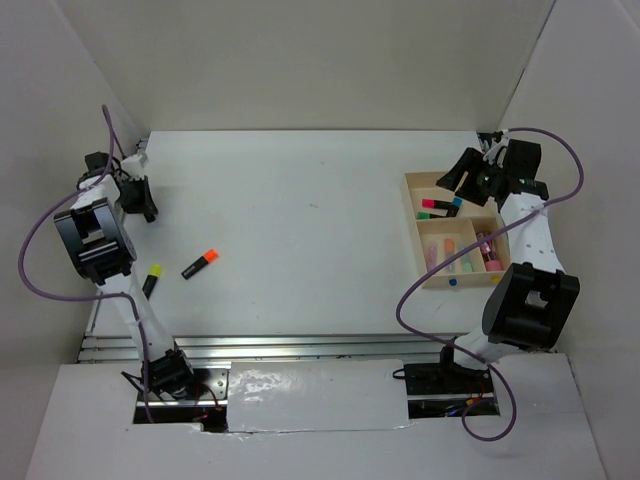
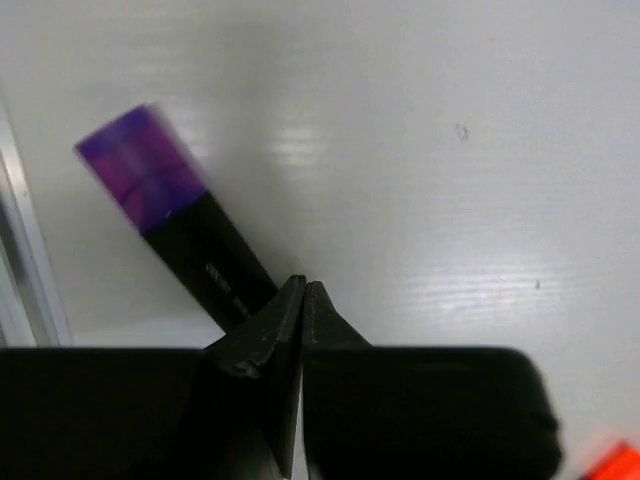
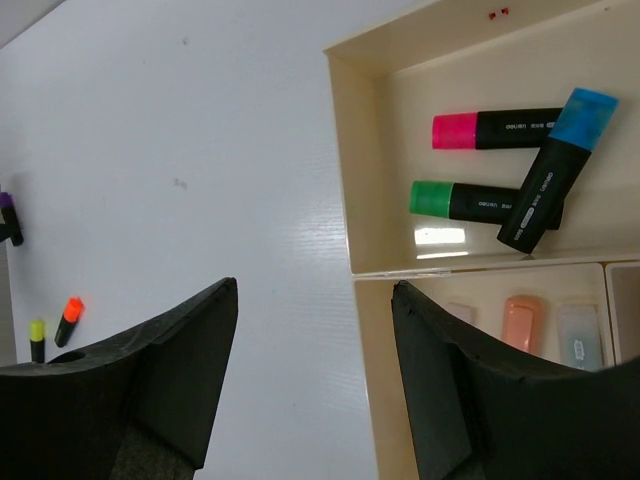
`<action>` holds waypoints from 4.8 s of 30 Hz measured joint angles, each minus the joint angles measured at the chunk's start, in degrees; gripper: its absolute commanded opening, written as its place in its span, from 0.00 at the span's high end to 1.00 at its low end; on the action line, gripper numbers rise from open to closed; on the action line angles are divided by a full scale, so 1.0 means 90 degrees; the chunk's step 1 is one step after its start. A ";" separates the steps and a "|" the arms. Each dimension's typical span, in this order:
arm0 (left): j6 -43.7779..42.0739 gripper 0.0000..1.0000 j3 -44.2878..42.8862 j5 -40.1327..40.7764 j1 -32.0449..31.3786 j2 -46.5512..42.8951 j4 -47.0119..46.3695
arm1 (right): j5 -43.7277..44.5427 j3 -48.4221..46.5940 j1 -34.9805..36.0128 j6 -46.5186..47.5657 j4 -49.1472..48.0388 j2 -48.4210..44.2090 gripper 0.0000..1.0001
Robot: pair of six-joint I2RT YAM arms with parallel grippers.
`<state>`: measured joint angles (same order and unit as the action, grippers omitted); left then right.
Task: Sort the stationery into containers
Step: Grab a piece of stationery with the left arm, then pass the stationery from the left arm to the right, then place the stationery into the container
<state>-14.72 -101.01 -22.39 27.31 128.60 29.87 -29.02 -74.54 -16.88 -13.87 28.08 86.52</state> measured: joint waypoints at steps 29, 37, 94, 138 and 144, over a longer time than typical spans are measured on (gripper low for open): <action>0.0466 0.16 -0.0233 0.0578 0.0318 -0.0860 0.0015 | -0.0233 0.0333 -0.0058 -0.0066 -0.0066 -0.0095 0.30; 0.0287 0.24 -0.0537 0.0823 0.0233 -0.0202 0.0236 | -0.0233 0.0340 -0.0058 -0.0066 -0.0073 -0.0095 0.29; 0.4473 0.99 0.3592 -0.2922 -0.5107 -0.4422 -0.3079 | -0.0457 -0.0138 0.4741 -0.1787 -0.1447 0.0500 0.20; -0.3451 0.09 0.2550 -0.0505 0.0386 -0.4767 0.3245 | 0.1717 -0.0947 0.0663 0.1044 -0.0792 0.2161 0.36; -0.4867 0.21 0.2395 -0.0522 0.1314 -0.3823 0.3973 | 0.1773 -0.0950 0.0559 0.1103 -0.0503 0.2110 0.27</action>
<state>-58.52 -79.46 -27.09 39.13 94.19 65.63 -13.06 -83.09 -11.86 -3.95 23.55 105.51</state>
